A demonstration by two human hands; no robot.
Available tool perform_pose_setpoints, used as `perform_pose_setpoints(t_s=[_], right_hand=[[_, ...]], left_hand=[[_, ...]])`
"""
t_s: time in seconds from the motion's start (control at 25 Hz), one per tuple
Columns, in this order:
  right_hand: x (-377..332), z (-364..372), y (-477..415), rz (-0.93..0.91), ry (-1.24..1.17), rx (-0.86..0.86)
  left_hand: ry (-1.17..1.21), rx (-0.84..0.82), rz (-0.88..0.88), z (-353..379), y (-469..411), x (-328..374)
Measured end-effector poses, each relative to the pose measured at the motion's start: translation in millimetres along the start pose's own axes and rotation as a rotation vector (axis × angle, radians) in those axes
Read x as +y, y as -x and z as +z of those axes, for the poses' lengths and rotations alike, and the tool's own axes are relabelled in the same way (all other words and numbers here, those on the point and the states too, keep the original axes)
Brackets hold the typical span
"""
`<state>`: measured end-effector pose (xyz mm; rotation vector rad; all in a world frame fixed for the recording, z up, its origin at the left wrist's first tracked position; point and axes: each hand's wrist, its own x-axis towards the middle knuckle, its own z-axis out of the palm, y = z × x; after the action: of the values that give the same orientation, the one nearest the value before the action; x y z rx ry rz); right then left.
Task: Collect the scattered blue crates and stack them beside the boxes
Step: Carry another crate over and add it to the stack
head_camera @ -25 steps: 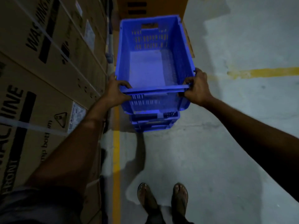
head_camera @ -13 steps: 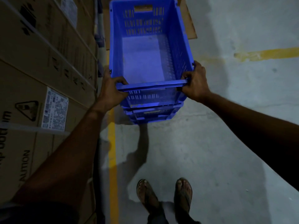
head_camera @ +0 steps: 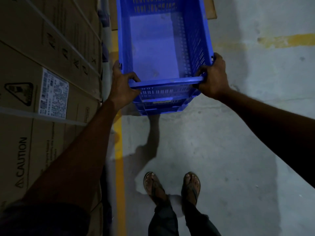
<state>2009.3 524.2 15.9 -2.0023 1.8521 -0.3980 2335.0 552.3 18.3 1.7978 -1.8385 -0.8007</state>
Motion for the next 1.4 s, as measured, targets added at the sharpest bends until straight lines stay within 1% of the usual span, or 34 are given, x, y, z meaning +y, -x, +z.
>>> perform_pose_setpoints(t_s=[0.08, 0.16, 0.2, 0.32, 0.36, 0.4, 0.52, 0.6, 0.72, 0.84, 1.0, 1.12, 1.16, 1.28, 1.36, 1.4], right_hand=[[-7.3, -3.2, 3.4, -0.083, 0.200, 0.002], [-15.8, -1.7, 3.3, -0.210, 0.382, -0.017], [-19.3, -1.2, 1.5, -0.238, 0.423, -0.055], [-23.5, 0.1, -6.5, -0.210, 0.472, -0.187], [-22.5, -0.1, -8.8, -0.199, 0.480, -0.203], [-20.8, -0.9, -11.0, -0.196, 0.483, -0.214], [-18.2, -0.6, -14.7, -0.198, 0.501, -0.230], [-16.9, -1.1, -15.4, -0.196, 0.512, -0.234], [-18.1, -2.5, -15.3, -0.200, 0.523, -0.236], [-18.9, -4.5, -14.3, -0.195, 0.545, -0.248], [-20.4, -6.7, -12.6, -0.192, 0.516, -0.269], [-19.9, -12.2, -16.8, -0.189, 0.522, -0.359], [-18.7, -12.8, -17.4, -0.189, 0.524, -0.374], [-16.4, -6.3, -14.1, -0.188, 0.510, -0.322], [-16.6, -3.5, -13.6, -0.191, 0.543, -0.295], [-18.0, -4.5, -15.5, -0.190, 0.569, -0.309]], left_hand=[[-0.149, 0.047, 0.128, -1.3, 1.1, -7.6], [-0.309, 0.037, 0.214, -5.5, -0.6, -15.4], [-0.382, -0.010, 0.219, -8.1, -3.1, -17.6], [-0.591, -0.179, 0.256, -10.8, -12.0, -24.8], [-0.600, -0.202, 0.259, -10.5, -11.4, -25.4], [-0.577, -0.185, 0.249, -9.4, -8.4, -23.9], [-0.459, -0.055, 0.211, -6.8, 8.8, -12.2], [-0.392, -0.022, 0.200, -7.6, 13.5, -5.1], [-0.410, -0.042, 0.220, -8.1, 7.2, -9.7], [-0.437, -0.012, 0.209, -0.8, 7.1, -15.9], [-0.446, 0.018, 0.214, 1.8, 11.5, -14.1], [-0.466, -0.021, 0.211, 3.9, 6.2, -16.3], [-0.466, -0.010, 0.222, 5.3, 6.0, -15.6], [-0.502, -0.001, 0.225, 5.9, 8.1, -16.9], [-0.574, -0.089, 0.210, 8.1, 4.1, -18.5], [-0.593, -0.165, 0.169, 7.6, 0.0, -17.5]])
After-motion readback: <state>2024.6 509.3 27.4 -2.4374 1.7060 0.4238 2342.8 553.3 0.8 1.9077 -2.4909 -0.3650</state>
